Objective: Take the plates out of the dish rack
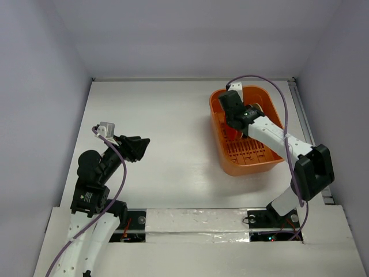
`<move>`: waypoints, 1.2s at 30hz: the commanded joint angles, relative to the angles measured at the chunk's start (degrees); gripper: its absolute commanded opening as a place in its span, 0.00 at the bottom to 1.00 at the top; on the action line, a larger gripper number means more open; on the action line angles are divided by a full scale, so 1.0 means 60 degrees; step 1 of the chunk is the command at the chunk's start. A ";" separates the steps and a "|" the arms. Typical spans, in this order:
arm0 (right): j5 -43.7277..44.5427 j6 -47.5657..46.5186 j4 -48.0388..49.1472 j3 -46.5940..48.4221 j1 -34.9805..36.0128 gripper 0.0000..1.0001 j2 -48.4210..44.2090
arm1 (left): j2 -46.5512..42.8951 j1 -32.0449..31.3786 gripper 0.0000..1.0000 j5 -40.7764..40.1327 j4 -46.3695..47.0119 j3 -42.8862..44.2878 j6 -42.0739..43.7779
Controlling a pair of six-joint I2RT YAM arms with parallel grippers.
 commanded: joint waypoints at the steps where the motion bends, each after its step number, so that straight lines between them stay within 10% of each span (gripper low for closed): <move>1: 0.0133 -0.0119 0.0386 0.0434 -0.0087 0.34 0.0132 | 0.0011 0.0039 0.45 0.0054 0.0383 -0.0022 -0.0034; 20: 0.0894 -0.0544 -0.0360 0.1166 0.0191 0.04 -0.0789 | -0.0048 0.0039 0.45 0.0171 0.0442 -0.0051 -0.0034; 36: 0.1381 -0.0076 -0.1461 0.2602 0.2035 0.00 -0.3002 | -0.0048 0.0126 0.45 0.0142 0.0442 -0.0051 -0.0063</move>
